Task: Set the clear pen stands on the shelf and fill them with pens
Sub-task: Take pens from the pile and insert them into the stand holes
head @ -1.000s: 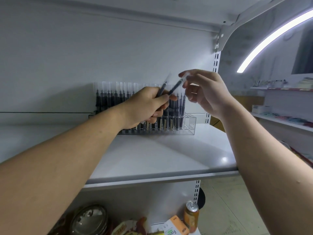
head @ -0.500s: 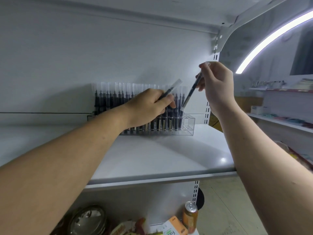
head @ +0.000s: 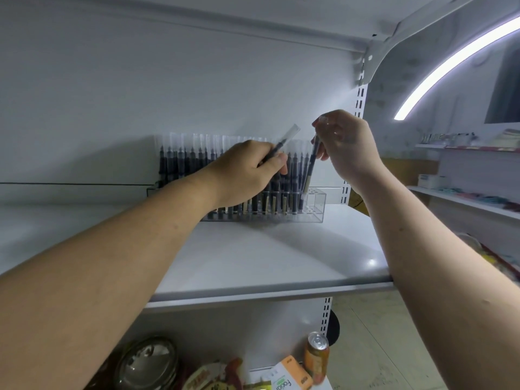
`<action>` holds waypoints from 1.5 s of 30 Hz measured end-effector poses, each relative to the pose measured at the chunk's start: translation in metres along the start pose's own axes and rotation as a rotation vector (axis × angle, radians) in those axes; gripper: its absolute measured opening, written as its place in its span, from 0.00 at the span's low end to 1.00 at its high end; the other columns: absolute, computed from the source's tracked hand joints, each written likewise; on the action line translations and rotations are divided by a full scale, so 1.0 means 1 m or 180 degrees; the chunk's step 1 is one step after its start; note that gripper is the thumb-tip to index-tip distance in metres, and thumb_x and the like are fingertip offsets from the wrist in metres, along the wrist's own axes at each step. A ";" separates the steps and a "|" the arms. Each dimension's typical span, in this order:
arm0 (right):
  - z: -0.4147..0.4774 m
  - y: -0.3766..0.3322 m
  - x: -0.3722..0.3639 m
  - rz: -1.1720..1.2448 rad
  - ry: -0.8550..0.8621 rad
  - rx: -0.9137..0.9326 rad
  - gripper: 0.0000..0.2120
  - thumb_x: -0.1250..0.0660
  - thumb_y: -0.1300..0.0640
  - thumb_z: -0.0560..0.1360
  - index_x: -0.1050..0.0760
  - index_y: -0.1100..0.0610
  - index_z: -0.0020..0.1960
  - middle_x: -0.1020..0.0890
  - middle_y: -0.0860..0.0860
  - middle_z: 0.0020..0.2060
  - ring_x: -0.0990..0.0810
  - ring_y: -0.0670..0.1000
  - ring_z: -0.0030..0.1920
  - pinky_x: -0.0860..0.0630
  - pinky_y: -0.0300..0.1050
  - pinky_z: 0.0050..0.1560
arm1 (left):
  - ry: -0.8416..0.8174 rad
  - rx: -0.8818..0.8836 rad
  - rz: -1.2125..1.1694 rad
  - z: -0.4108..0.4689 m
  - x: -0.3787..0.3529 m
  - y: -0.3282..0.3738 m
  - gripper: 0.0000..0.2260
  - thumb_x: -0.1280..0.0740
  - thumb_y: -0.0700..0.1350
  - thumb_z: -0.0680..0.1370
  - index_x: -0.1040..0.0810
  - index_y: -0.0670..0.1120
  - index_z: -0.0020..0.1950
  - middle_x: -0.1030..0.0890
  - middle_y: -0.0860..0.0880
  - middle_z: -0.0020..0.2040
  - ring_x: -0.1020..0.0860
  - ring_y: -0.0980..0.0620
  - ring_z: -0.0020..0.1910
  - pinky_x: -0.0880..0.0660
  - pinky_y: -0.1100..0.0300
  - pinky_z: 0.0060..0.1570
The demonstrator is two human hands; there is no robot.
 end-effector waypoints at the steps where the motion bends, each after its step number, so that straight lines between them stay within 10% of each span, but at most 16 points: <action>1: -0.001 0.000 -0.001 -0.0062 -0.0106 -0.0010 0.09 0.36 0.61 0.85 0.21 0.67 0.57 0.17 0.56 0.35 0.20 0.46 0.28 0.21 0.44 0.34 | 0.0003 -0.0012 0.0041 0.000 0.000 0.001 0.14 0.41 0.51 0.88 0.19 0.50 0.50 0.24 0.36 0.38 0.27 0.47 0.34 0.25 0.45 0.41; 22: -0.011 0.004 -0.005 -0.0400 -0.0754 -0.0371 0.06 0.30 0.57 0.80 0.20 0.60 0.48 0.13 0.55 0.39 0.12 0.54 0.35 0.22 0.46 0.37 | -0.0006 -0.0001 0.0276 -0.004 0.000 0.005 0.14 0.41 0.52 0.88 0.19 0.49 0.50 0.20 0.35 0.44 0.22 0.36 0.42 0.23 0.40 0.46; 29: -0.002 -0.004 0.005 0.0292 0.0078 -0.0130 0.03 0.31 0.59 0.79 0.18 0.55 0.49 0.16 0.52 0.39 0.21 0.50 0.35 0.24 0.46 0.38 | -0.0060 0.0024 0.0278 -0.002 -0.003 0.007 0.16 0.41 0.52 0.88 0.18 0.46 0.51 0.19 0.37 0.43 0.22 0.40 0.40 0.23 0.45 0.45; 33: -0.009 -0.016 0.000 0.1844 -0.0855 -0.0719 0.09 0.36 0.66 0.81 0.16 0.60 0.52 0.22 0.54 0.34 0.33 0.51 0.26 0.46 0.44 0.29 | -0.0023 0.0042 0.0208 0.001 -0.004 0.008 0.18 0.41 0.52 0.88 0.18 0.44 0.49 0.18 0.39 0.40 0.21 0.45 0.35 0.23 0.50 0.42; 37: -0.017 -0.022 -0.004 0.2083 -0.1784 -0.0686 0.05 0.30 0.59 0.80 0.16 0.57 0.53 0.20 0.53 0.42 0.32 0.50 0.28 0.40 0.40 0.26 | -0.0029 0.0015 0.0261 0.003 -0.004 0.007 0.19 0.41 0.53 0.88 0.17 0.46 0.47 0.17 0.43 0.38 0.22 0.53 0.31 0.25 0.54 0.39; 45: -0.004 -0.013 0.003 0.2453 -0.0625 -0.0874 0.07 0.35 0.59 0.85 0.22 0.62 0.51 0.16 0.55 0.40 0.19 0.52 0.37 0.29 0.44 0.37 | -0.0148 -0.0495 0.0546 -0.001 -0.006 0.012 0.13 0.35 0.57 0.85 0.19 0.48 0.54 0.17 0.50 0.43 0.20 0.55 0.41 0.23 0.53 0.43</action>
Point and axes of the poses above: each hand's wrist, its own z-axis towards the middle knuckle, its own x-axis out of the back of the hand, y = z × x, the point moved 3 cm from there along z, towards the middle knuckle
